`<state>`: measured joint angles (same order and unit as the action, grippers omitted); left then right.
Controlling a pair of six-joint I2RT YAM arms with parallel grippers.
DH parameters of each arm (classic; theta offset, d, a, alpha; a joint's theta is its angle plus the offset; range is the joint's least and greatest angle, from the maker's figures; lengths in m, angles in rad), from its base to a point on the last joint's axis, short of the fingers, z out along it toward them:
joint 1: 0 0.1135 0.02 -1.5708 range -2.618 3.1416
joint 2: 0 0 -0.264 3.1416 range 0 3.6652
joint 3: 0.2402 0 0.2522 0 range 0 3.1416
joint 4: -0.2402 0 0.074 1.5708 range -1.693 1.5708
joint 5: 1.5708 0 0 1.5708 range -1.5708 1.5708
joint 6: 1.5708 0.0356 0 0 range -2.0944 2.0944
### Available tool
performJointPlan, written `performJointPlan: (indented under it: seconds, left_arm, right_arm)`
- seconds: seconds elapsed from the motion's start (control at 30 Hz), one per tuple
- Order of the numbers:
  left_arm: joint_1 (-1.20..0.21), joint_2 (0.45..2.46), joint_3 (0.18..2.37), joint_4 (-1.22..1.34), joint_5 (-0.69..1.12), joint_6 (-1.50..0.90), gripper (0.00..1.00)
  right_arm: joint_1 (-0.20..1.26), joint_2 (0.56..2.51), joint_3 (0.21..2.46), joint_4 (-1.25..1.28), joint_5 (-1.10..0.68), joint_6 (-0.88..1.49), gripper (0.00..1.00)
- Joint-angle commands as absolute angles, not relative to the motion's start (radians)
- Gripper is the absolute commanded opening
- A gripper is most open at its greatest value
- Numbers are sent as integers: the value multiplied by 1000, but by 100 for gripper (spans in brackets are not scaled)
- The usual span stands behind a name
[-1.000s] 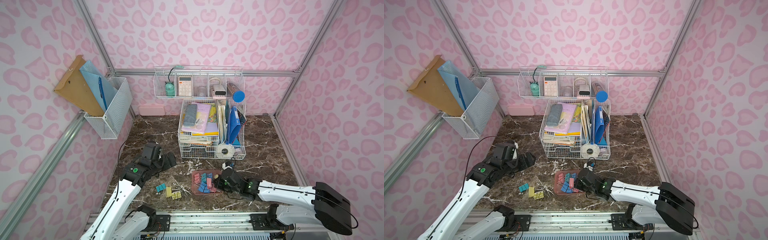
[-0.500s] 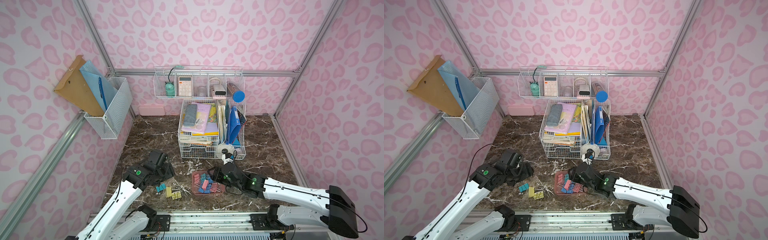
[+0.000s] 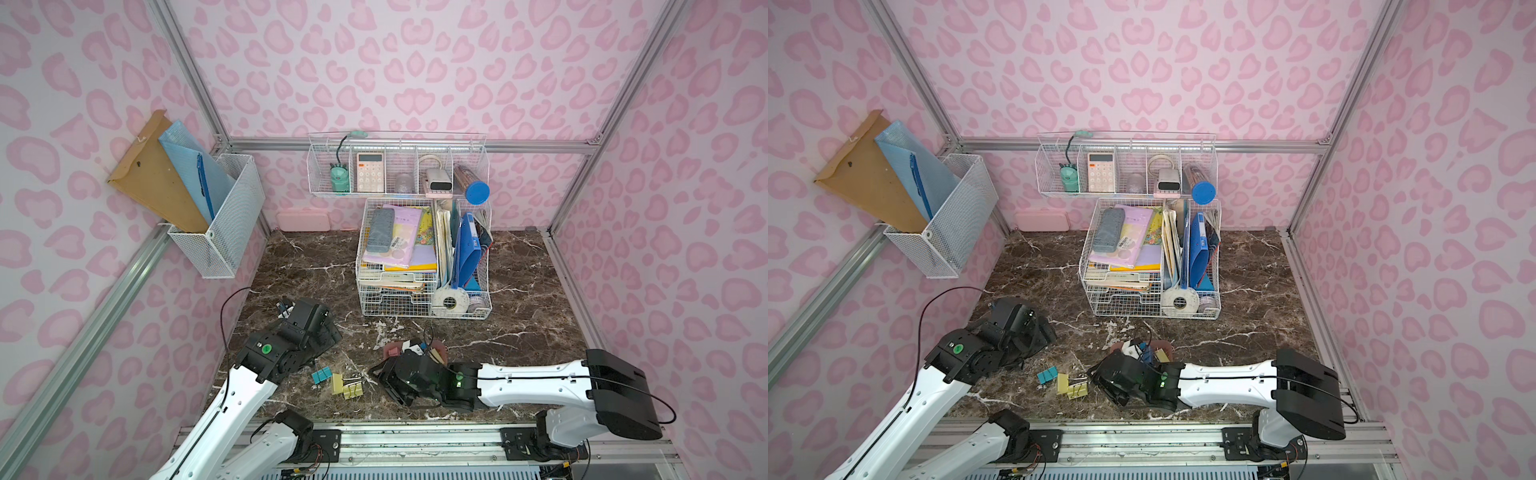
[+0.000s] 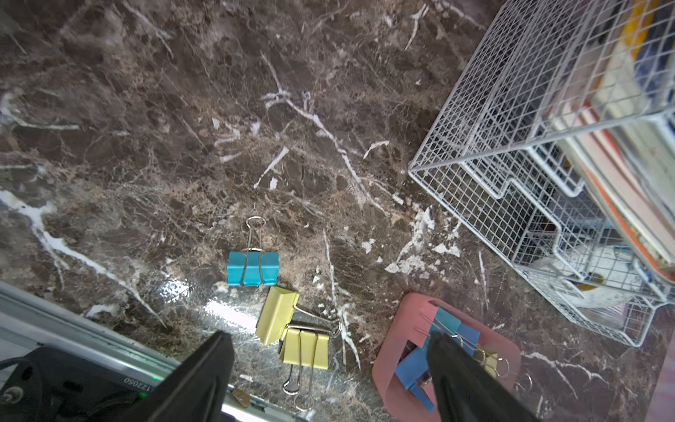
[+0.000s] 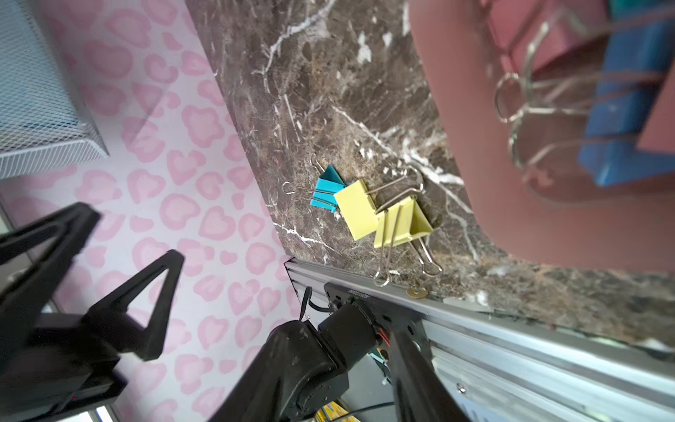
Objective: Put the binder clips in the storage box
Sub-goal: Pick up the binder clip at the center of the board.
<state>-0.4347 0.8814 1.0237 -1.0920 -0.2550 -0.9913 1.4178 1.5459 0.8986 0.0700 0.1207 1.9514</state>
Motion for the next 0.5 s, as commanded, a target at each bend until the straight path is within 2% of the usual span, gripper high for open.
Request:
performJointPlan:
  seconds: [0.0, 0.2, 0.37, 0.47]
  left_arm:
    - [-412, 894, 1067, -1097, -320, -937, 89]
    - [-373, 885, 1092, -1099, -353, -886, 90]
    - [-364, 854, 1058, -1082, -356, -860, 90]
    - [-359, 856, 1051, -1075, -358, -852, 90]
  right_arm:
    - [1464, 1610, 931, 30, 143, 2257, 49]
    - [1477, 1728, 990, 83, 213, 2282, 57]
    - [1472, 1831, 1008, 203, 189, 2316, 63]
    - [1470, 1871, 1051, 201, 177, 2304, 61]
